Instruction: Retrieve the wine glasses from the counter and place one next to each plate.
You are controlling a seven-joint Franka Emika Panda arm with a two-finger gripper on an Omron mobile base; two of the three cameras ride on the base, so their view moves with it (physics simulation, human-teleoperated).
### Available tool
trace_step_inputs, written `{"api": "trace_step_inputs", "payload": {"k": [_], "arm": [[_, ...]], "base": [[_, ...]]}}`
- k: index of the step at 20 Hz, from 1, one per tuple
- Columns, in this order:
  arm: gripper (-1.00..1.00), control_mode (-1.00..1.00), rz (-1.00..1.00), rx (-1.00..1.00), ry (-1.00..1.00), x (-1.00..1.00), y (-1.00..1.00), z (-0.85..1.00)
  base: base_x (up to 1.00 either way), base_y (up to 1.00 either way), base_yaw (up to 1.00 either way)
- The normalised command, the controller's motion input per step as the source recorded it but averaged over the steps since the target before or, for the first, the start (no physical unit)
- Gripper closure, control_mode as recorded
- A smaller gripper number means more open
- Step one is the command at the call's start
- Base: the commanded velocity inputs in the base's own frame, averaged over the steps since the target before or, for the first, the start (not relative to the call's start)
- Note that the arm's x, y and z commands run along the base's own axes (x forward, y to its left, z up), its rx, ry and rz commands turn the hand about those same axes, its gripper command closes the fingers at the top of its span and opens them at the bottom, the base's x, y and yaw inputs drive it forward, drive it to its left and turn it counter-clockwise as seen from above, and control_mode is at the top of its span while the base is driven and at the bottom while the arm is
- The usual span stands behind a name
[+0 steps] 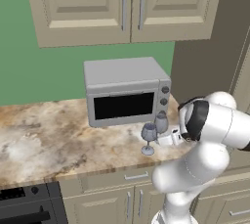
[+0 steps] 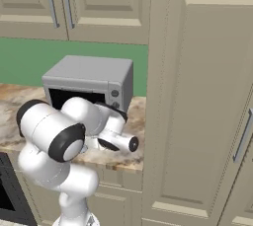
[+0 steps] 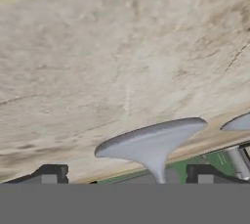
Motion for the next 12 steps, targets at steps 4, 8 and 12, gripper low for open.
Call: {"api": "trace_step_inputs", "payload": {"k": [4,8,12], "arm": [[1.00,-1.00,0.00,0.03,-0.02,0.05,-0.01,-0.02],[1.00,-1.00,-0.02,0.11,-0.16,-0.14,-0.02,0.16],[1.00,-1.00,-0.08,0.08,-0.21,-0.18,0.00,0.35]], "base": [[0.00,0.00,0.00],[0.00,0.00,0.00],[0.00,0.00,0.00]]}}
